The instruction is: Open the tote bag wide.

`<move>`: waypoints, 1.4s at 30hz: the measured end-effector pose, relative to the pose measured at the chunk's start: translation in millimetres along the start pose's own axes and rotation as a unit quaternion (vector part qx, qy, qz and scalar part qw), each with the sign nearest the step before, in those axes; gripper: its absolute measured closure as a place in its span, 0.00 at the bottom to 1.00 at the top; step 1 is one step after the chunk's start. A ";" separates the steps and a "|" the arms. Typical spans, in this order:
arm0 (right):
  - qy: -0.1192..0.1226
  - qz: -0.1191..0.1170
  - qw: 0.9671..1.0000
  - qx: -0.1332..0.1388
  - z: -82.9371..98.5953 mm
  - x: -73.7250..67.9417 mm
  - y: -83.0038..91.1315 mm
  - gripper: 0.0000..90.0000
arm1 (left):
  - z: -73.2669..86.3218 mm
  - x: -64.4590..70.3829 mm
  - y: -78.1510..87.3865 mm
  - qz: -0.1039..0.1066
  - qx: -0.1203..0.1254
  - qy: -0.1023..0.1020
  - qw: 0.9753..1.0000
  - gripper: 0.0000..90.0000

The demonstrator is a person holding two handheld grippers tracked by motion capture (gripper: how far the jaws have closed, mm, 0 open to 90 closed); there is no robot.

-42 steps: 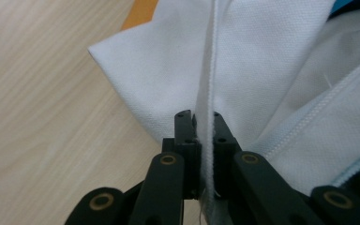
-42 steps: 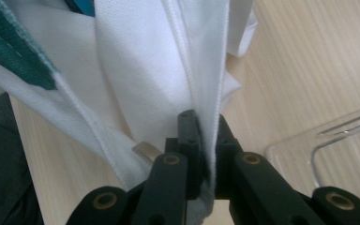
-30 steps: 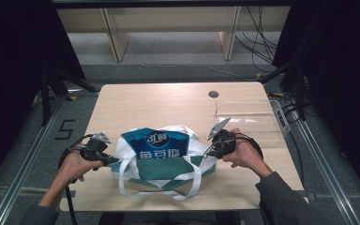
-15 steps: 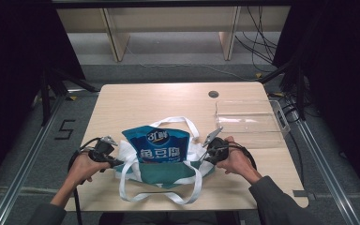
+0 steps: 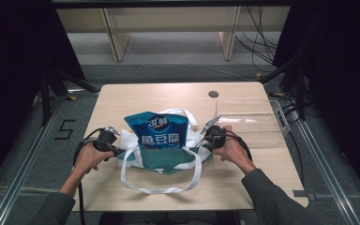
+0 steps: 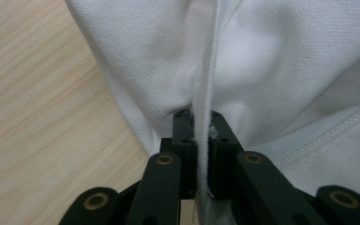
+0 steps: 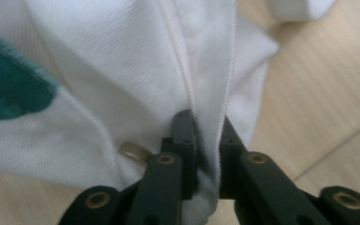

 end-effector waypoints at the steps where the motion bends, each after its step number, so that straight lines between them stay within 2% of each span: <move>1: 0.003 0.004 1.000 0.013 -2.5 2.4 7.9 0.84 | -1.1 0.1 1.0 0.002 0.008 0.006 1.000 0.89; 2: -0.006 0.006 1.000 0.028 -5.4 2.6 17.6 0.79 | -0.5 0.0 3.1 0.006 0.001 0.005 1.000 0.84; 3: -0.001 0.011 0.999 0.046 -8.2 3.2 24.5 0.75 | -1.2 0.0 5.6 0.004 0.006 0.005 1.000 0.80; 4: -0.013 -0.003 0.998 0.063 -11.6 -2.0 37.9 0.72 | -1.2 0.0 5.6 0.004 0.006 0.005 1.000 0.75; 5: 0.000 -0.013 0.997 0.080 -14.6 -5.1 48.2 0.69 | -3.2 -0.1 12.3 -0.001 0.017 0.014 1.000 0.71; 6: 0.000 -0.013 0.997 0.080 -14.6 -5.1 48.2 0.69 | -3.2 -0.1 12.3 -0.001 0.017 0.014 1.000 0.69; 7: -0.005 -0.030 0.994 0.102 -19.4 -17.1 66.5 0.64 | -6.4 -2.6 26.1 0.003 0.029 0.013 0.999 0.68; 8: 0.006 -0.038 0.993 0.113 -22.1 -20.9 70.8 0.63 | -9.6 -1.4 32.2 0.014 0.045 0.019 0.999 0.67; 9: 0.024 -0.058 0.991 0.121 -25.0 -27.2 77.7 0.62 | -12.4 -0.6 38.7 0.017 0.050 0.017 0.998 0.66; 10: 0.024 -0.058 0.991 0.121 -25.0 -27.2 77.7 0.62 | -12.4 -0.6 38.7 0.017 0.050 0.017 0.998 0.65; 11: 0.041 -0.096 0.985 0.136 -33.7 -43.6 85.7 0.58 | -18.3 3.0 47.9 0.018 0.053 0.011 0.998 0.64; 13: 0.061 -0.111 0.982 0.140 -39.3 -56.5 88.0 0.56 | -27.0 6.2 53.6 0.007 0.059 0.001 0.998 0.64; 14: 0.072 -0.117 0.981 0.136 -41.7 -62.8 87.6 0.55 | -27.0 6.2 53.6 0.007 0.059 0.001 0.998 0.62; 15: 0.080 -0.120 0.981 0.128 -42.7 -68.5 85.8 0.54 | -35.0 9.5 55.0 0.010 0.061 -0.006 0.998 0.61; 16: 0.094 -0.122 0.980 0.127 -44.9 -72.8 83.2 0.53 | -38.1 10.5 53.7 0.011 0.059 -0.014 0.998 0.60; 17: 0.101 -0.124 0.980 0.123 -46.1 -75.6 80.4 0.52 | -40.5 10.7 51.3 0.014 0.050 -0.015 0.999 0.59; 18: 0.098 -0.124 0.981 0.115 -46.6 -77.7 76.7 0.51 | -43.5 8.5 47.2 0.015 0.048 -0.017 0.999 0.58; 19: 0.106 -0.124 0.980 0.113 -48.0 -78.2 72.0 0.51 | -46.0 5.3 42.1 0.016 0.046 -0.008 0.999 0.58; 20: 0.105 -0.122 0.981 0.108 -48.4 -78.1 67.4 0.50 | -47.9 0.5 35.8 0.030 0.043 -0.014 0.999 0.58; 21: 0.103 -0.124 0.981 0.106 -48.6 -78.4 63.7 0.51 | -48.5 -2.8 29.9 0.052 0.042 -0.009 0.998 0.59; 22: 0.104 -0.124 0.981 0.103 -48.6 -78.6 61.0 0.53 | -50.9 -3.6 23.0 0.085 0.058 0.007 0.995 0.65; 23: 0.114 -0.125 0.980 0.104 -48.6 -79.1 58.2 0.60 | -51.3 -5.4 17.1 0.100 0.066 0.016 0.993 0.72; 24: 0.124 -0.125 0.980 0.096 -46.3 -78.4 56.0 0.71 | -50.5 -6.5 11.1 0.106 0.064 0.018 0.992 0.82; 25: 0.124 -0.125 0.980 0.096 -46.3 -78.4 56.0 0.71 | -50.5 -6.5 11.1 0.106 0.064 0.018 0.992 0.90; 26: 0.144 -0.131 0.979 0.069 -37.9 -78.4 49.9 0.83 | -47.5 -6.7 2.3 0.103 0.047 0.015 0.993 0.97; 27: 0.144 -0.131 0.979 0.069 -37.9 -78.4 49.9 0.83 | -47.5 -6.7 2.3 0.103 0.047 0.015 0.993 0.99; 28: 0.143 -0.142 0.978 0.057 -30.5 -82.2 44.6 0.93 | -46.7 -6.7 0.4 0.105 0.041 0.016 0.993 0.99; 29: 0.160 -0.146 0.975 0.050 -28.1 -83.6 41.0 0.95 | -48.7 -8.0 0.0 0.101 0.045 0.028 0.993 0.99; 30: 0.160 -0.146 0.975 0.050 -28.1 -83.6 41.0 0.95 | -48.7 -8.0 0.0 0.101 0.045 0.028 0.993 0.99; 31: 0.173 -0.152 0.973 0.034 -22.4 -90.4 35.3 0.97 | -50.1 -10.6 -0.4 0.083 0.046 0.034 0.995 1.00; 33: 0.174 -0.161 0.971 0.023 -18.4 -98.1 29.6 0.98 | -50.4 -11.6 -2.2 0.078 0.041 0.034 0.996 1.00; 34: 0.173 -0.152 0.973 0.018 -16.9 -99.8 24.4 0.98 | -50.8 -11.4 -3.4 0.079 0.040 0.037 0.995 1.00; 35: 0.176 -0.153 0.972 0.010 -14.3 -102.0 19.2 0.98 | -50.8 -11.1 -4.8 0.079 0.038 0.039 0.995 0.99; 36: 0.176 -0.157 0.972 0.002 -11.8 -105.0 12.9 0.98 | -50.0 -12.3 -6.2 0.075 0.032 0.031 0.996 0.99; 37: 0.177 -0.135 0.975 -0.015 -8.7 -105.2 4.5 0.98 | -49.7 -11.9 -7.6 0.075 0.030 0.031 0.996 0.99; 39: 0.199 -0.125 0.971 -0.039 -3.8 -108.0 -11.1 0.98 | -49.2 -10.5 -12.8 0.068 0.025 0.027 0.997 0.99; 40: 0.166 -0.122 0.977 -0.057 -2.0 -111.9 -9.4 0.98 | -49.3 -10.4 -13.7 0.063 0.023 0.025 0.997 1.00; 42: 0.173 -0.116 0.976 -0.060 -2.2 -112.0 -9.4 0.98 | -49.6 -9.7 -13.8 0.059 0.025 0.020 0.998 1.00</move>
Point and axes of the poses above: each handheld gripper's, and its own axes: y roughly backward along the jaws, z roughly out of its underside, x roughly to its right, the point moved 7 cm from there along -y, roughly forward along the jaws, and after that the axes turned 7 degrees about -x, right-handed, at the moved point
